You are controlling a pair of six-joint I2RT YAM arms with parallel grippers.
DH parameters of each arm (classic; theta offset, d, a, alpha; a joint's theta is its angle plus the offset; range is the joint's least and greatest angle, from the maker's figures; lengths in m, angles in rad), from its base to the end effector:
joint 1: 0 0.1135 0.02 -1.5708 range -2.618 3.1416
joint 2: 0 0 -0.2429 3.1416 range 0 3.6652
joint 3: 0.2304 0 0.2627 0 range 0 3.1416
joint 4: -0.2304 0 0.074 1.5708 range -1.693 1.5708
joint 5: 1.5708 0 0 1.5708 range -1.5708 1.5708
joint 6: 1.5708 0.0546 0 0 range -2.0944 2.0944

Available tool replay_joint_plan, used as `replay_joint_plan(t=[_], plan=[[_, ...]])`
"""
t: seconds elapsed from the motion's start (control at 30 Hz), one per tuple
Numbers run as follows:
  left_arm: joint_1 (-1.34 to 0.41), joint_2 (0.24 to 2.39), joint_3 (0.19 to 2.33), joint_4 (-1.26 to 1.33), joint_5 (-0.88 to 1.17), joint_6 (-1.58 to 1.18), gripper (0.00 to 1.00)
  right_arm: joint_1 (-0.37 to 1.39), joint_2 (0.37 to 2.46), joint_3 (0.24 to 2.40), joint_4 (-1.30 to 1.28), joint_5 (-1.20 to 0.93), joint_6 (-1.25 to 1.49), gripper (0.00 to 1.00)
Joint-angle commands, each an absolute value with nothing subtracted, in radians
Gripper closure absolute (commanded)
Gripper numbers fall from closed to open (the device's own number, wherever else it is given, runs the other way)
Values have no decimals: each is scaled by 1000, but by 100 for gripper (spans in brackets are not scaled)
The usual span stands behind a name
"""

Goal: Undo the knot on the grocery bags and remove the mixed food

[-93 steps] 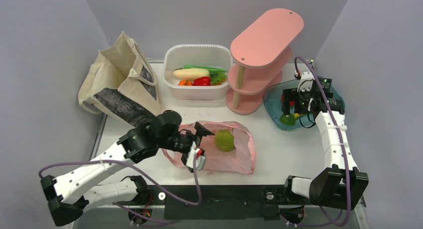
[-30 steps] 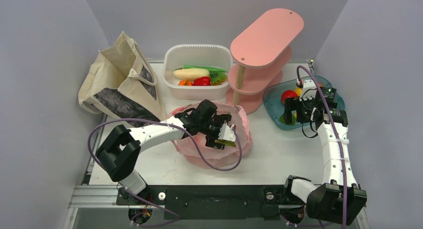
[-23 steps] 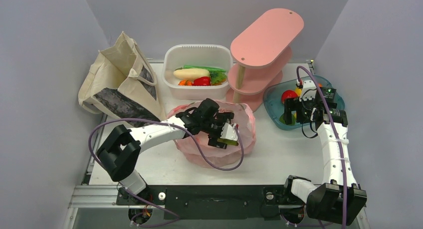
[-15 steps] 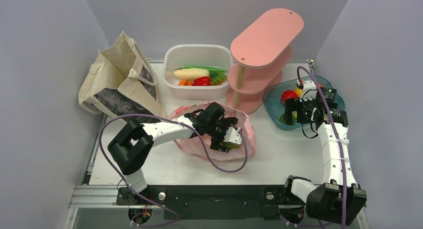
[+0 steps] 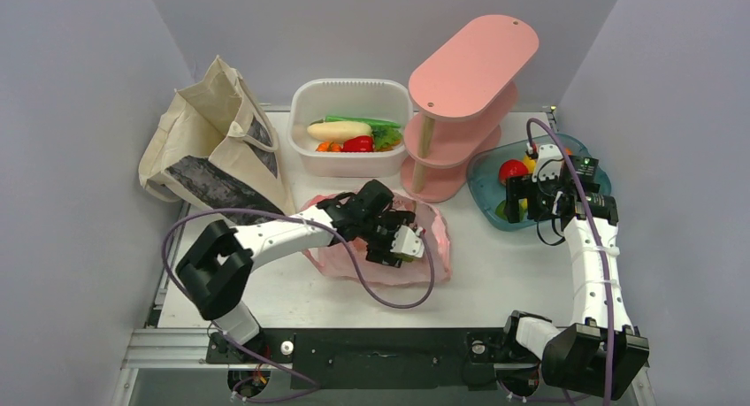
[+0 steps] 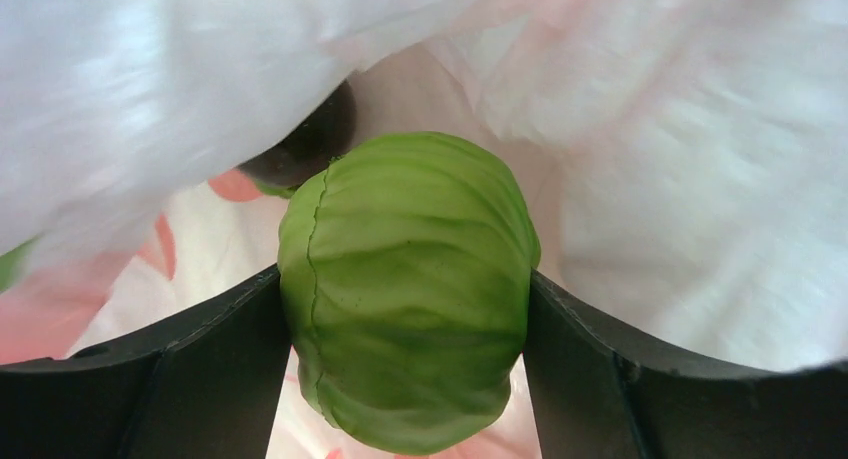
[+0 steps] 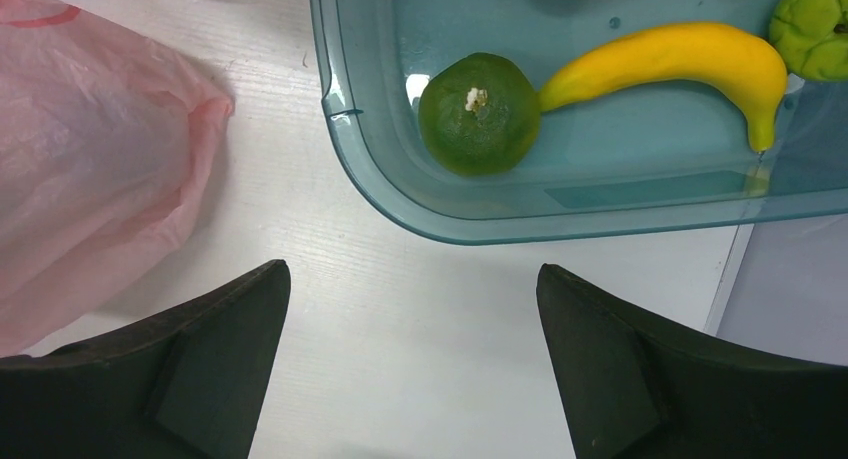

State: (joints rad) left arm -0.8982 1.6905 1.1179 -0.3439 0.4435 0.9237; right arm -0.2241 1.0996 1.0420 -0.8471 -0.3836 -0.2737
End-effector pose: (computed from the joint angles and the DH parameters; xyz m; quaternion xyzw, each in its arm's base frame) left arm 0.2131 -0.3052 0.1687 0.7732 0.5104 -0.2043 0.3161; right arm 0.2439 -0.0346 0.2771 -0.0853 0.9259 0.0955 0.3554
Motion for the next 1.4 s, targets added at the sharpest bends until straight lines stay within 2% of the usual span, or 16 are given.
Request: replay_joint_plan(t=[0.0, 0.13, 0.37, 0.63, 0.83, 0.97, 1.13, 1.37], plan=[[-900, 1501, 1112, -441, 446, 971, 40, -232, 1100, 1072, -838, -421, -282, 11], [-889, 1405, 1091, -530, 435, 1048, 43, -232, 1107, 1089, -839, -451, -273, 12], [-872, 1219, 1132, -760, 489, 1096, 42, -232, 1084, 1134, -856, -549, -253, 12], [-855, 1068, 1253, -817, 493, 951, 42, -230, 1067, 1260, -877, -775, -148, 11], [-855, 1103, 1399, -721, 478, 727, 41, -186, 1001, 1335, -806, -905, -91, 8], [-832, 1147, 1461, -618, 486, 556, 41, -98, 938, 1329, -711, -887, -55, 7], [-730, 1224, 1545, -533, 544, 428, 41, 14, 898, 1337, -678, -814, -54, 6], [-546, 1395, 1672, -444, 504, 368, 38, 41, 880, 1318, -715, -761, -76, 5]])
